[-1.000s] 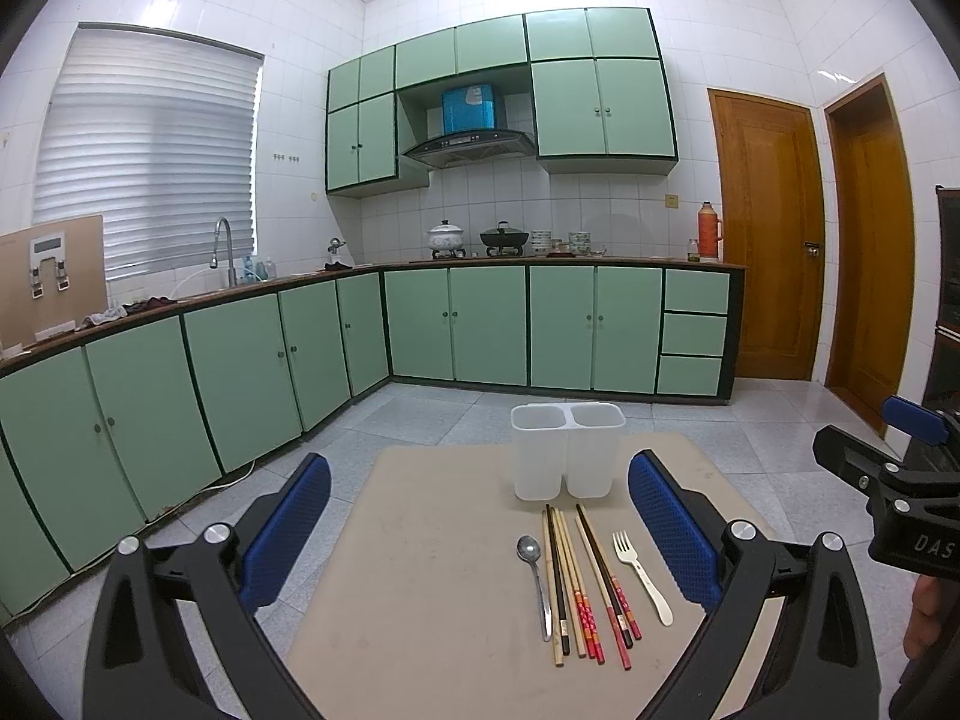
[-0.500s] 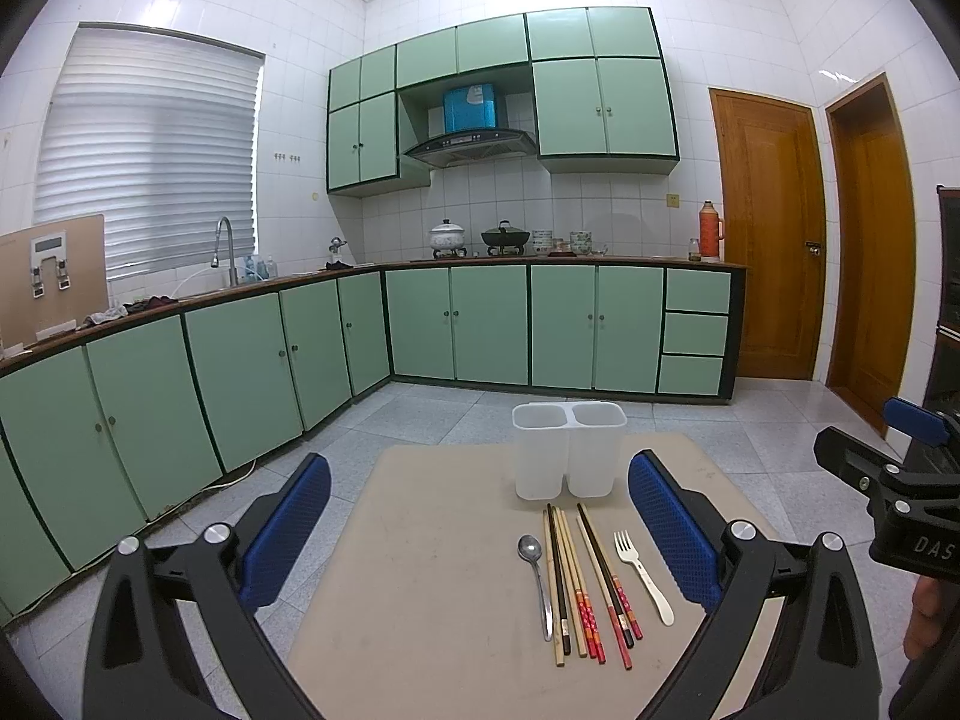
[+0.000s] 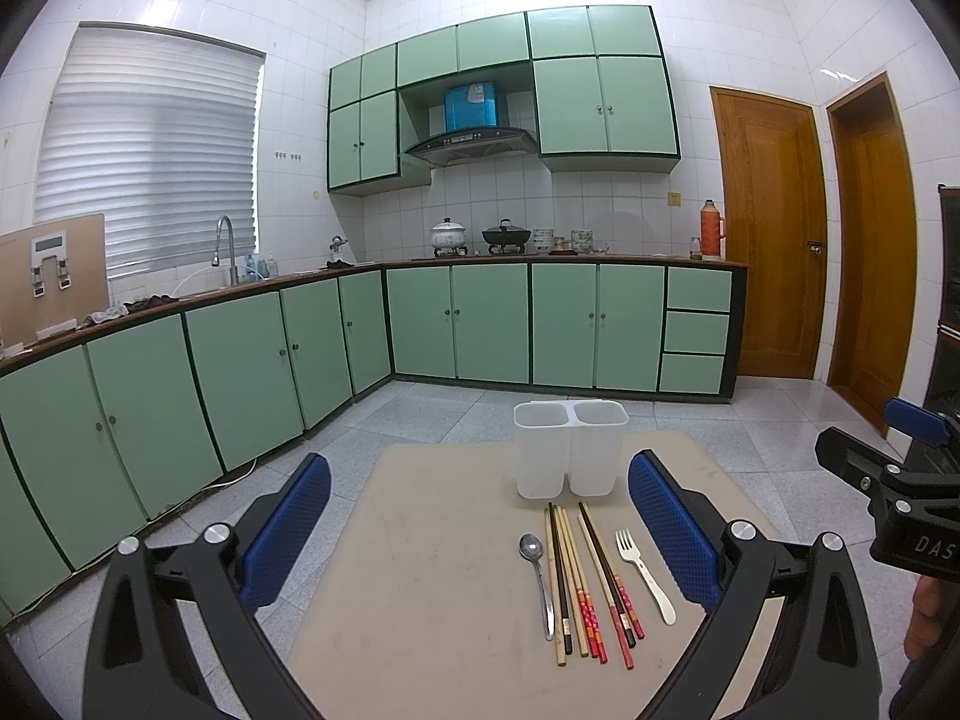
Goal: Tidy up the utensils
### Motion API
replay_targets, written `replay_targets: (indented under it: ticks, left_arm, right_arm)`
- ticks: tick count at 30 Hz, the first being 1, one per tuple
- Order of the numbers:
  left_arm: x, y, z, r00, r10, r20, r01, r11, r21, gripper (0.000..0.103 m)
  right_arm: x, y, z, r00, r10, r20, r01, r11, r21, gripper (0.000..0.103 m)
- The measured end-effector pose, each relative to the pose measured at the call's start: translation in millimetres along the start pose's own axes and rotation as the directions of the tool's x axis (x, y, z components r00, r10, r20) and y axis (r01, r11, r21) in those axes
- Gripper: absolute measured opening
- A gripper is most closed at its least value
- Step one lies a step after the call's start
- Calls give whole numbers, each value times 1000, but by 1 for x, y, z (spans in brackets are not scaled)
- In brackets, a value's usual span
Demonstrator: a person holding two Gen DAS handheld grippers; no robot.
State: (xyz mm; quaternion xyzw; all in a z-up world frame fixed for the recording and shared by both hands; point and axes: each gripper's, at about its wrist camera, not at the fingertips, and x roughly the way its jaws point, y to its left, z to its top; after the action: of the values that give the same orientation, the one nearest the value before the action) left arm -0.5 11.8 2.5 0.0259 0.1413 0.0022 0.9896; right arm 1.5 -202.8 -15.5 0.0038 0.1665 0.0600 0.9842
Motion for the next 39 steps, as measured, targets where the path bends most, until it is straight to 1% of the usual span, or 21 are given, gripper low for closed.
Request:
replay_targets:
  ticks: [8, 14, 18, 21, 23, 25, 29, 32, 36, 39]
  left_arm:
    - [4, 5, -6, 1000, 7, -11, -7, 1000, -4, 97]
    - [11, 7, -9, 1000, 6, -29, -6, 1000, -4, 97]
    - [21, 7, -11, 998, 14, -59, -13, 1000, 9, 97]
    - [41, 10, -16, 994, 15, -112, -13, 1000, 18, 97]
    - [58, 10, -21, 988, 22, -155, -19, 1000, 20, 97]
    - [78, 10, -27, 979, 15, -202, -12, 1000, 17, 97]
    - [112, 15, -44, 969, 19, -246, -22, 1000, -8, 97]
    - [144, 17, -57, 950, 14, -313, -17, 1000, -9, 97]
    - [180, 17, -73, 930, 26, -367, -27, 1000, 2, 97]
    - [206, 14, -83, 911, 26, -412, -27, 1000, 5, 97]
  right_arm:
    - [3, 3, -7, 1000, -2, -11, 2, 1000, 2, 98]
    - [9, 3, -6, 1000, -5, -28, 5, 1000, 4, 98]
    - [19, 2, -7, 999, -16, -50, 16, 1000, 6, 98]
    - [33, -1, -11, 996, -28, -83, 29, 1000, 7, 98]
    - [45, -4, -15, 993, -40, -114, 41, 999, 5, 98]
    - [57, -7, -20, 989, -49, -142, 50, 999, 1, 98]
    - [93, -10, -29, 974, -64, -217, 61, 998, -18, 98]
    - [121, -10, -38, 961, -67, -267, 60, 998, -35, 98]
    - [162, -9, -47, 942, -37, -335, 30, 999, -24, 96]
    - [189, -6, -54, 924, -29, -380, 20, 999, -28, 93]
